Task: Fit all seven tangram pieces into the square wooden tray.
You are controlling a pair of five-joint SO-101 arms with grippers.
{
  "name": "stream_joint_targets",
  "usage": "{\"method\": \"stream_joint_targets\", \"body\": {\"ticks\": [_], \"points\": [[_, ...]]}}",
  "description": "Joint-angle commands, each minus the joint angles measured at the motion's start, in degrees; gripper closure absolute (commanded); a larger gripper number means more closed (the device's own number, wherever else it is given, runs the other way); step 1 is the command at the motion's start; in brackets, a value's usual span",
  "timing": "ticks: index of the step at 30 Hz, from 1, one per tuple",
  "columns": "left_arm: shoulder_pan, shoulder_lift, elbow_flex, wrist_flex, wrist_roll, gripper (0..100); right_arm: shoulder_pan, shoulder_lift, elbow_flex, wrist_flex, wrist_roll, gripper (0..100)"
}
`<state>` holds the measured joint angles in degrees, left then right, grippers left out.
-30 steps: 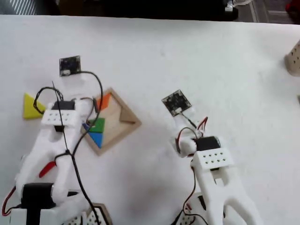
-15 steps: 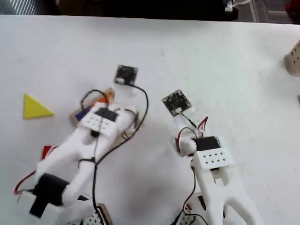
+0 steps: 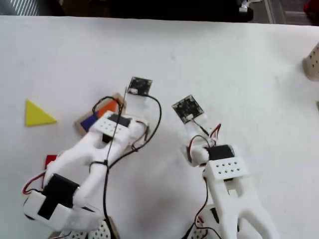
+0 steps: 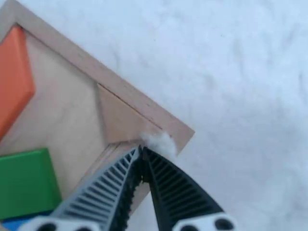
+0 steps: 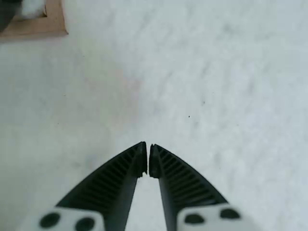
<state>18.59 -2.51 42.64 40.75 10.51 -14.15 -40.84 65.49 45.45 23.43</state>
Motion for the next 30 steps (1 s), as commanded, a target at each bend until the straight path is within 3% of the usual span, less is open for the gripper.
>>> {"method": "stream_joint_targets", "body": {"ticks": [1,8,16,20,23,26,30], "points": [[-3.47,-0.04,-2.73,4.66,-0.88,98,-0.22,-0.4,-0.26,-0.92,0.0,98.1],[-12.0,0.04,-2.73,3.6,-4.13,98,-0.22,-0.22,-0.26,-1.01,0.0,98.1],[-12.0,-3.3,-4.04,3.87,-4.4,98,-0.22,-0.4,-0.26,-1.1,0.0,98.1],[-7.6,-9.63,-2.73,4.66,-4.13,98,-0.22,-0.48,-0.26,-1.1,0.0,98.1],[-2.15,-11.56,0.44,-0.09,-4.04,98,-0.4,-0.22,-0.26,-1.1,0.0,98.1],[0.92,-9.27,2.73,-6.59,-0.7,98,-0.31,-0.22,-0.26,-1.1,0.0,98.1],[0.48,-1.1,-1.23,-7.21,1.58,98,-0.22,-0.4,-0.26,-1.1,0.0,98.1]]}}
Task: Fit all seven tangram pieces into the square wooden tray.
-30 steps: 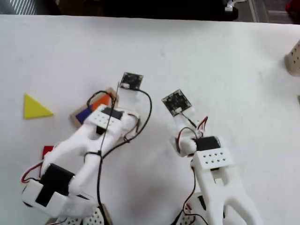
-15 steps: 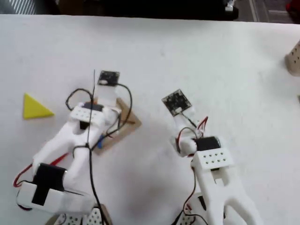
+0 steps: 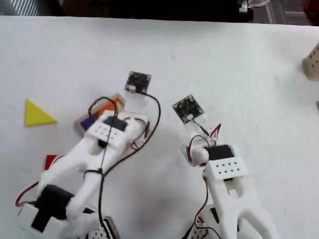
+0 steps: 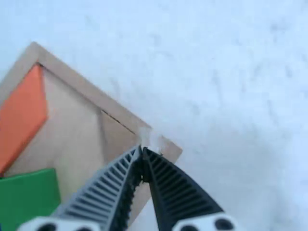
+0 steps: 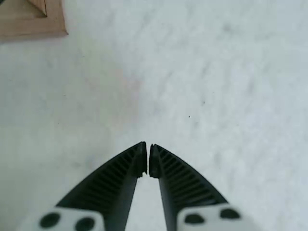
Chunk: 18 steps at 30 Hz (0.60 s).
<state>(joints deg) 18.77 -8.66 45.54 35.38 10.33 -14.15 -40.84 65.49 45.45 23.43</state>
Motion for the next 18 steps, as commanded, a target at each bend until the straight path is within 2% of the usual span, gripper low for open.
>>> {"method": "stream_joint_targets", "body": {"ticks": [1,7,18], "points": [[-0.57,6.9,-5.71,-0.53,1.23,98,-0.22,-0.4,-0.26,-1.1,0.0,98.1],[-5.41,12.79,-12.84,9.41,0.97,98,-0.22,-0.57,-0.26,-0.92,0.0,98.1],[-12.53,12.88,-13.27,16.0,0.88,98,-0.22,-0.57,-0.26,-0.92,0.09,98.1]]}}
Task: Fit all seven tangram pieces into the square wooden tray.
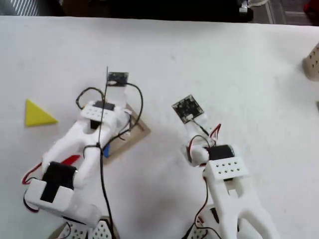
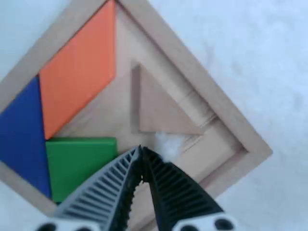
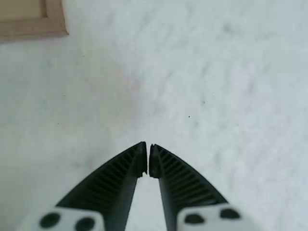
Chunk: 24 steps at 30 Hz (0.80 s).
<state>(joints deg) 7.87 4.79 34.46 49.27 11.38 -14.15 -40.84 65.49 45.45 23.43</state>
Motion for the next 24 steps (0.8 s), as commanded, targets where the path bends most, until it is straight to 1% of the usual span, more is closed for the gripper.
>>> {"method": "stream_joint_targets", "body": {"ticks": [1,4,9,12,14,16,17,21,24], "points": [[-1.45,-0.66,-2.2,2.37,-0.26,98,-0.22,-0.57,-0.26,-0.92,0.09,98.1],[-1.19,-2.33,-2.29,2.2,-0.26,98,-0.22,-0.57,-0.26,-0.92,0.09,98.1],[-1.1,-8.84,0.18,1.85,-0.26,98,-0.22,-0.57,-0.26,-0.92,0.09,98.1],[-0.13,-10.59,3.6,-2.64,-0.26,98,-0.22,-0.57,-0.26,-0.92,0.09,98.1],[1.54,-9.71,5.27,-6.77,-0.18,98,-0.22,-0.57,-0.26,-1.01,0.09,98.1],[2.51,-7.25,5.19,-8.97,0.18,98,-0.22,-0.57,-0.26,-1.01,0.09,98.1],[2.51,-6.02,3.96,-8.62,0.26,98,-0.22,-0.57,-0.26,-1.01,0.09,98.1],[-0.4,-1.01,-2.9,-2.99,0.26,98,-0.13,-0.57,-0.26,-0.92,0.09,98.1],[-3.03,1.71,-6.24,-1.85,0.35,98,-0.13,-0.57,-0.26,-0.92,0.09,98.1]]}}
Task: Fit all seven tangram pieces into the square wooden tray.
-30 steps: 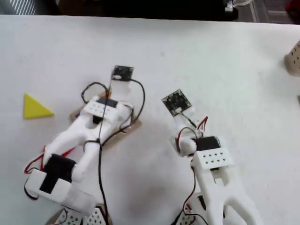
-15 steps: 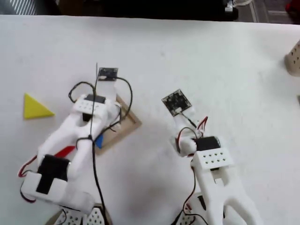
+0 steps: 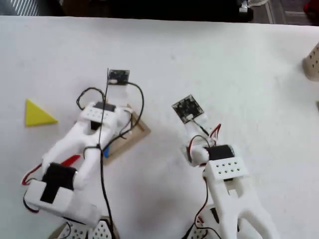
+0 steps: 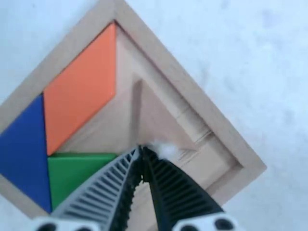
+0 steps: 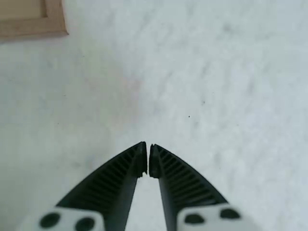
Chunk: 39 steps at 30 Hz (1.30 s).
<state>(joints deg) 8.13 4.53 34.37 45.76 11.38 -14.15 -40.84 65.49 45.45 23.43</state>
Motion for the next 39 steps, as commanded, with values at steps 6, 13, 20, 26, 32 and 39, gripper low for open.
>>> {"method": "stream_joint_targets", "body": {"ticks": [6,13,20,26,32,39], "points": [[-8.13,4.44,-9.93,1.41,0.35,98,-0.13,-0.57,-0.26,-0.92,0.09,98.1],[-9.19,3.12,-11.25,1.58,0.35,98,-0.22,-0.48,-0.26,-0.92,0.09,98.1],[1.54,-8.66,-3.43,1.41,0.26,98,-0.48,-0.48,-0.26,-1.01,0.09,98.1],[9.01,-10.15,5.45,-10.37,0.35,98,-0.57,-0.57,-0.26,-1.1,0.09,98.1],[8.22,-2.33,1.76,-11.43,0.35,98,-0.48,-0.57,-0.26,-1.01,0.09,98.1],[5.58,0.13,-1.14,-2.73,-0.09,98,-0.22,-0.57,-0.26,-0.92,0.09,98.1]]}}
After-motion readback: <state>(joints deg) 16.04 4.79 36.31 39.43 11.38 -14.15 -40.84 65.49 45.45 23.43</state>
